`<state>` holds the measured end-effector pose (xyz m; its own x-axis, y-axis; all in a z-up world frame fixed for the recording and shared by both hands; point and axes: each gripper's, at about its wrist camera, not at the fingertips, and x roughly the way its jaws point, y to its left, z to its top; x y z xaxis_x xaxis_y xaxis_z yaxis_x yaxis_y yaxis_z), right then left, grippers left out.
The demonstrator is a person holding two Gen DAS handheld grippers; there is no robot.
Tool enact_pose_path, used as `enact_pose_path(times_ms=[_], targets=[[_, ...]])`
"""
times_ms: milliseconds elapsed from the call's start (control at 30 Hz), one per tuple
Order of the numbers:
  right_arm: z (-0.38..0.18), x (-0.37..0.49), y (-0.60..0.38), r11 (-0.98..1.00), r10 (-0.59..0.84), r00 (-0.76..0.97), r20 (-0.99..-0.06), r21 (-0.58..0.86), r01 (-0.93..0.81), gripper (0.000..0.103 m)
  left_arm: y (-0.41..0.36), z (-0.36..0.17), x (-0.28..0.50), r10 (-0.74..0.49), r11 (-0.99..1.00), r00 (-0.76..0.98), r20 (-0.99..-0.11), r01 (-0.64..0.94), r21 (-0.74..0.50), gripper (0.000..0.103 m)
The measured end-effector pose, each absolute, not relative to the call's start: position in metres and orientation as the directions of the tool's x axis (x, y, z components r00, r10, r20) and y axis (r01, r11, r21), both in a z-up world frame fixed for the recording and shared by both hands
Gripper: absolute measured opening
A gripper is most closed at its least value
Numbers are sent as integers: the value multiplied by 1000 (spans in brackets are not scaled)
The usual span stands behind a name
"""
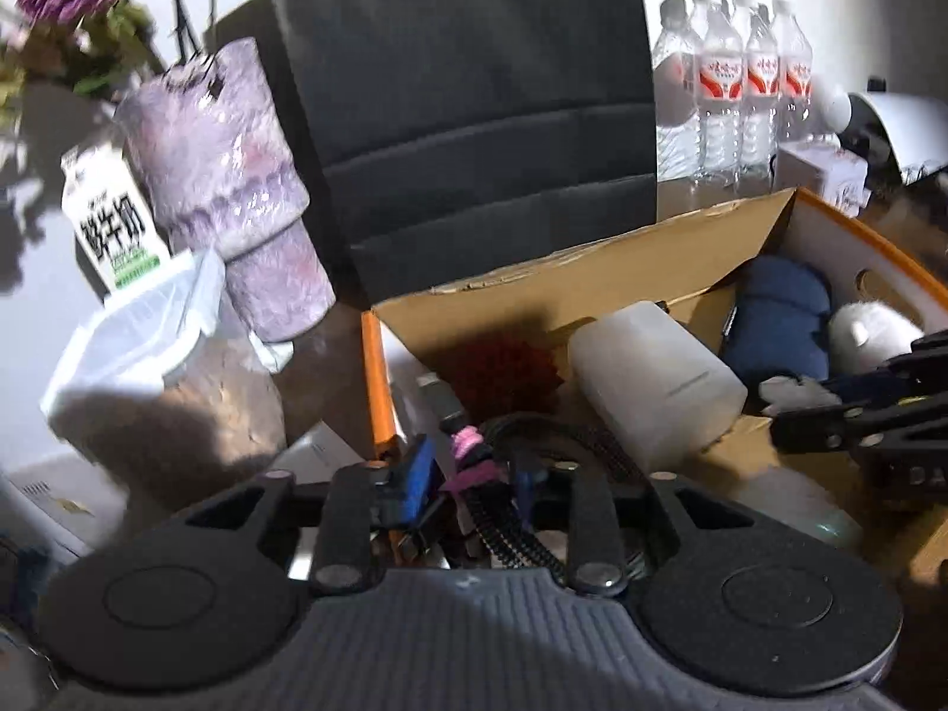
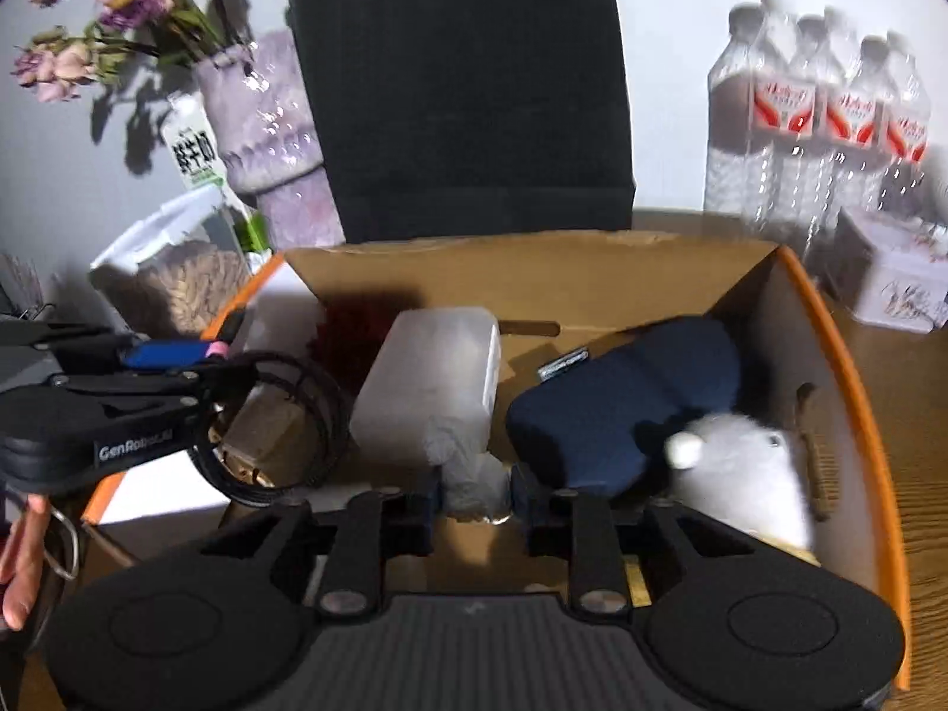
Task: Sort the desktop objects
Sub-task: 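Open both grippers to drop the cable and white item into the box, then withdraw both grippers from the box back over the table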
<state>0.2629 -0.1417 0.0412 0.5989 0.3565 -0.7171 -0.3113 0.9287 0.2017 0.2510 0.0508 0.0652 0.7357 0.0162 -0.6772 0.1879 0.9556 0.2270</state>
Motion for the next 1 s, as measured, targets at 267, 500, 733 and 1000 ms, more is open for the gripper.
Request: enact_pose_path(times_ms=[267,500,733,1000], targets=[[76,240,-160,936,347,662,-664,207,-284,64,51,90,235,20,974,760,-650,131,183,59],[89,187,-179,943,327,689,-647,177,-281,67,47,110,176,-46,990,793,-607,118,79,85],[85,115,-186,954,285,723,-629,111,-279,75,37,104,110,-46,997,771,-635,73,18,95],[48,18,-191,952,277,746,-605,68,-297,78,26,64,12,-87,995,778,-622,41,-89,101]])
